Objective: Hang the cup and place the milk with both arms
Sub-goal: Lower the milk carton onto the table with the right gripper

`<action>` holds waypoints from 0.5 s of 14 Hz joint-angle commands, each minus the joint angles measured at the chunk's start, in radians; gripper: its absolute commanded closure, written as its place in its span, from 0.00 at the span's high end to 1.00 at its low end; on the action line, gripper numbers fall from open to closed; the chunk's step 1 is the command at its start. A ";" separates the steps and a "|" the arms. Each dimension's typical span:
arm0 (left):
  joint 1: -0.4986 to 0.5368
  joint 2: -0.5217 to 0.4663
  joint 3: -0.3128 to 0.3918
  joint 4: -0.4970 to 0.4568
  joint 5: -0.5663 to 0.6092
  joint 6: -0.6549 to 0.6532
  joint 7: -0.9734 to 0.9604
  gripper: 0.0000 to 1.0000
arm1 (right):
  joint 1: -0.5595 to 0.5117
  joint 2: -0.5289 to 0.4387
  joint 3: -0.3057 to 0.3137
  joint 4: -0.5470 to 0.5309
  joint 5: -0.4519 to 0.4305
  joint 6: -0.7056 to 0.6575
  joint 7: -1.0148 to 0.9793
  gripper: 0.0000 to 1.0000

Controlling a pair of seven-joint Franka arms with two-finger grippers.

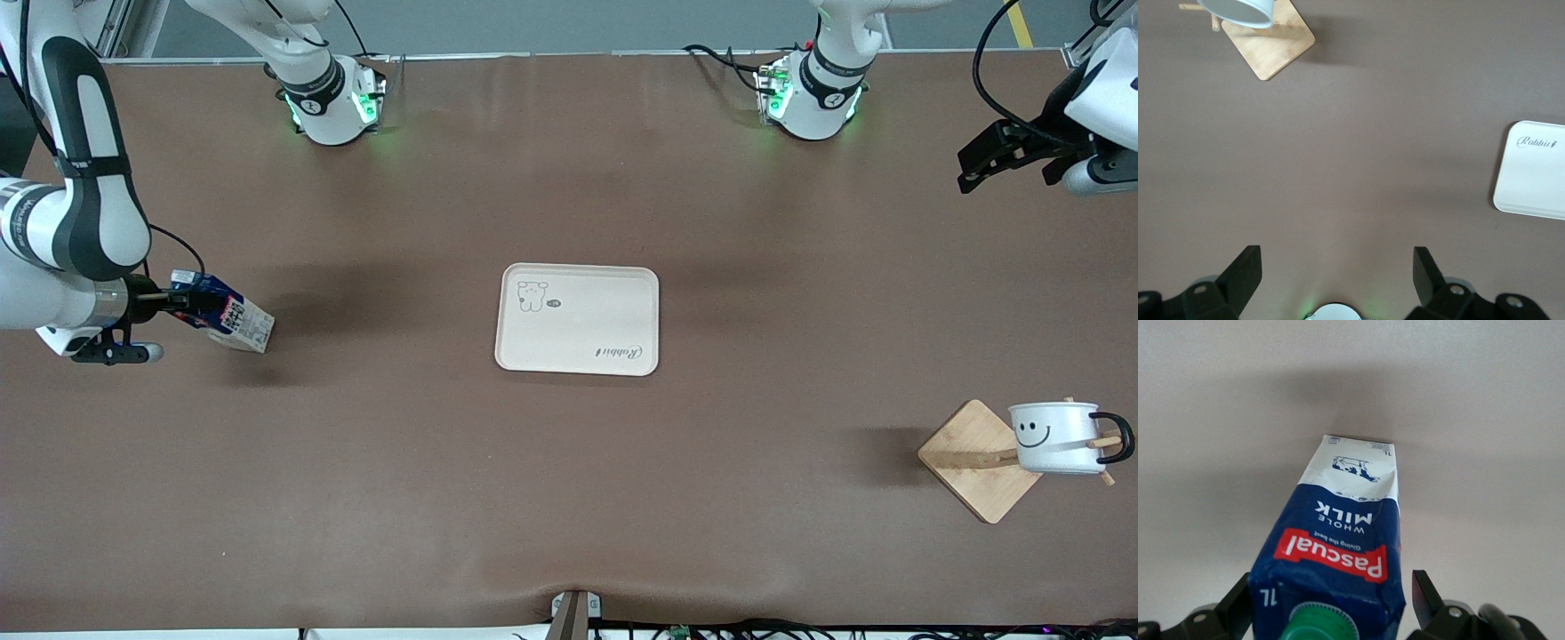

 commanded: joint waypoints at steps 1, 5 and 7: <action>-0.002 -0.008 0.007 0.005 -0.018 0.002 0.015 1.00 | -0.014 -0.016 0.014 -0.016 -0.005 0.001 -0.011 1.00; -0.004 -0.009 0.000 0.005 -0.008 -0.022 0.015 1.00 | -0.014 -0.016 0.014 -0.016 -0.003 -0.012 -0.010 1.00; -0.002 -0.011 0.000 0.003 -0.005 -0.033 0.015 1.00 | -0.014 -0.016 0.015 -0.016 -0.002 -0.014 -0.010 1.00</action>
